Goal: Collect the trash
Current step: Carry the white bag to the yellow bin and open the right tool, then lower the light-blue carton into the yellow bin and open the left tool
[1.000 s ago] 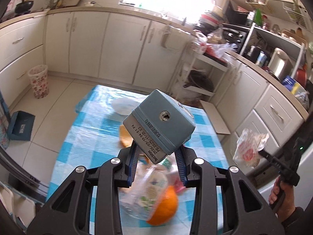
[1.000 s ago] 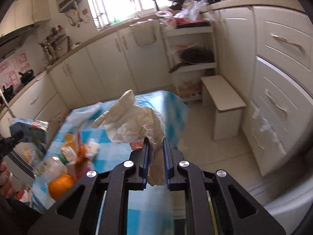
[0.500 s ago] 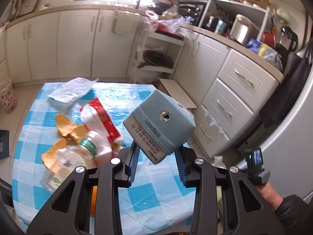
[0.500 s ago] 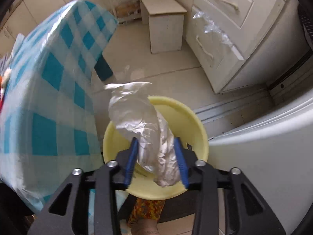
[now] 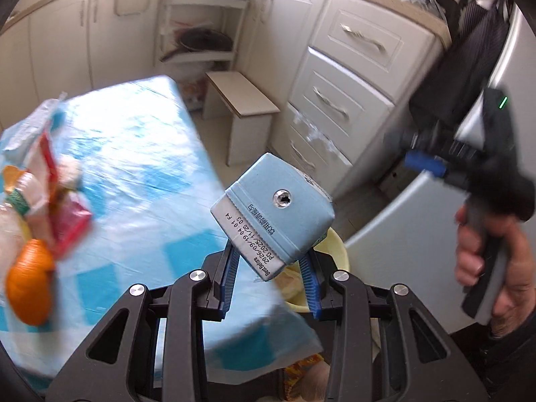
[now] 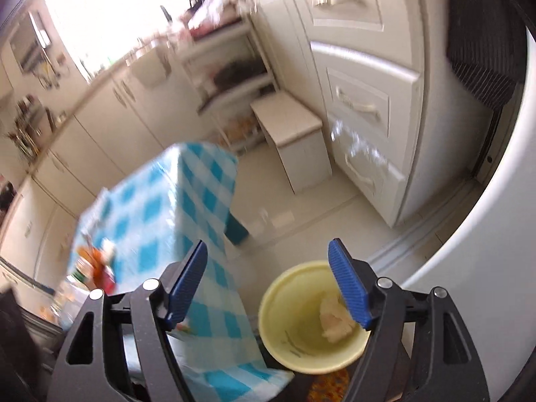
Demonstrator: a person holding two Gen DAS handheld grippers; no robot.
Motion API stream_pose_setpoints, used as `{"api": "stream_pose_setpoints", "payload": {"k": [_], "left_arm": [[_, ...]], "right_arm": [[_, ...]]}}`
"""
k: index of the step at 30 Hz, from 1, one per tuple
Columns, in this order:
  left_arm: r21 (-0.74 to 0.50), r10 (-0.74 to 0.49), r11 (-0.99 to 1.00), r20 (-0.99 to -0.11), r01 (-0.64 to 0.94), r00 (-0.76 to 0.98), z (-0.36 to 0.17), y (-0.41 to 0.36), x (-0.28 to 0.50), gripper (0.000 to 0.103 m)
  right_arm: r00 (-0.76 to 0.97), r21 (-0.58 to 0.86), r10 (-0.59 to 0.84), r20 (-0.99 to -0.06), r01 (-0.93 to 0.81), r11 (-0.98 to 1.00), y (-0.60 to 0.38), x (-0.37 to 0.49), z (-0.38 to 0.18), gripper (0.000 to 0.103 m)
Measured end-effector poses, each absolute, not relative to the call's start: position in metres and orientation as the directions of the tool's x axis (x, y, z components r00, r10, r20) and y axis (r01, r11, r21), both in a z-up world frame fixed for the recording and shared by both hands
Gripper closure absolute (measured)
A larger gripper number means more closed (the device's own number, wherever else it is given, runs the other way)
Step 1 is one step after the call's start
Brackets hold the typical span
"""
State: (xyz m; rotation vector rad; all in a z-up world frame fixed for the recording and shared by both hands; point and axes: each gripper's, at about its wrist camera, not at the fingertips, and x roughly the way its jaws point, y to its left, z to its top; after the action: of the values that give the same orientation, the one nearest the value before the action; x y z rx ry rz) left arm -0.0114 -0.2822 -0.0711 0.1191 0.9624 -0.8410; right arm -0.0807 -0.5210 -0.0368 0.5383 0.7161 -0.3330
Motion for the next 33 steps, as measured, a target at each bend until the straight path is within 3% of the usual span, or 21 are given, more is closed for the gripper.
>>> {"api": "stream_pose_setpoints", "payload": {"k": [8, 12, 15, 24, 30, 33], "left_arm": [[-0.252, -0.481, 0.669, -0.864, 0.699, 0.149, -0.141, -0.382, -0.033, 0.069], [-0.216, -0.419, 0.686, -0.898, 0.695, 0.135, -0.162, -0.407, -0.033, 0.054], [-0.224, -0.434, 0.685, -0.89, 0.693, 0.142, -0.152, -0.401, -0.035, 0.05], [-0.144, -0.473, 0.755, -0.795, 0.64, 0.38, -0.063, -0.296, -0.019, 0.034], [-0.047, -0.342, 0.892, -0.722, 0.45, 0.602, -0.015, -0.172, 0.024, 0.025], [-0.011, -0.252, 0.935, -0.726, 0.355, 0.64, -0.011, -0.114, 0.053, 0.022]], "right_arm": [[0.82, 0.409, -0.122, -0.56, 0.401, 0.819, -0.521, -0.09, 0.008, 0.025], [0.815, 0.428, -0.106, -0.57, 0.405, 0.808, -0.529, -0.087, 0.006, 0.025], [0.815, 0.444, -0.105, -0.57, 0.412, 0.796, -0.532, -0.09, 0.011, 0.025], [0.839, 0.448, -0.075, -0.539, 0.361, 0.818, -0.511, -0.08, 0.023, 0.025], [0.818, 0.422, 0.0, -0.575, 0.297, 0.856, -0.474, -0.051, 0.016, 0.025], [0.798, 0.433, 0.078, -0.598, 0.239, 0.869, -0.449, -0.029, 0.009, 0.025]]}}
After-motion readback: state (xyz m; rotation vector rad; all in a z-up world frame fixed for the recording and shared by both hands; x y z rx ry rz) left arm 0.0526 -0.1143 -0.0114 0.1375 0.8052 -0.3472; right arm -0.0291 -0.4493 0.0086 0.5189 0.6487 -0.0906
